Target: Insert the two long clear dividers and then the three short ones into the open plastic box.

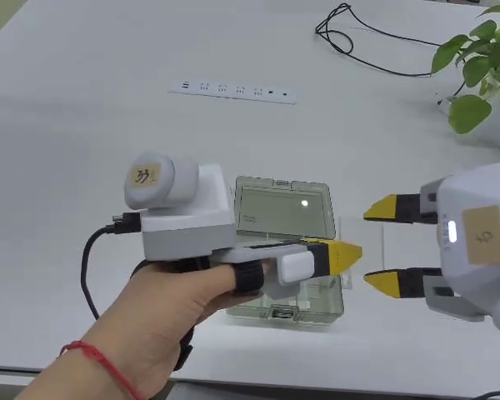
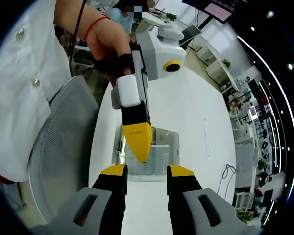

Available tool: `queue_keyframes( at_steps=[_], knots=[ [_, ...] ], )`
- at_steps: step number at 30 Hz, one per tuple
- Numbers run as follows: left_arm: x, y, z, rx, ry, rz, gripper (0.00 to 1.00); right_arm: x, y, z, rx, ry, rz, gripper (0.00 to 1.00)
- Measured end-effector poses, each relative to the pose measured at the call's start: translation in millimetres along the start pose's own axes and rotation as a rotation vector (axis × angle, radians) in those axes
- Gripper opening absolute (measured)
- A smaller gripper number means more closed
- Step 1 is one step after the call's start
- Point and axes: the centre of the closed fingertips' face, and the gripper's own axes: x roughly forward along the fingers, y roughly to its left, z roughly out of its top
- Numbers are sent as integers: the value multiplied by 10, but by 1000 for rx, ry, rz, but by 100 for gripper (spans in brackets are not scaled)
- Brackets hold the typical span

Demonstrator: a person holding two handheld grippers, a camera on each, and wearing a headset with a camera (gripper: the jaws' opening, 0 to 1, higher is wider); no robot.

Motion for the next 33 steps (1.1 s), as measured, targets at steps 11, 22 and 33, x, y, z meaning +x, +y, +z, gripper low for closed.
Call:
queue_keyframes(
  at_steps=[11, 22, 33],
  knots=[
    [0, -17, -13, -21, -9, -7, 0, 17, 17, 0, -12, 5, -2, 33],
    [-45, 45, 28, 30, -22, 14, 0, -40, -19, 84, 39, -56, 11, 36],
    [-169, -34, -87, 439, 68, -51, 0, -203, -46, 250, 191, -226, 186, 29]
  ],
)
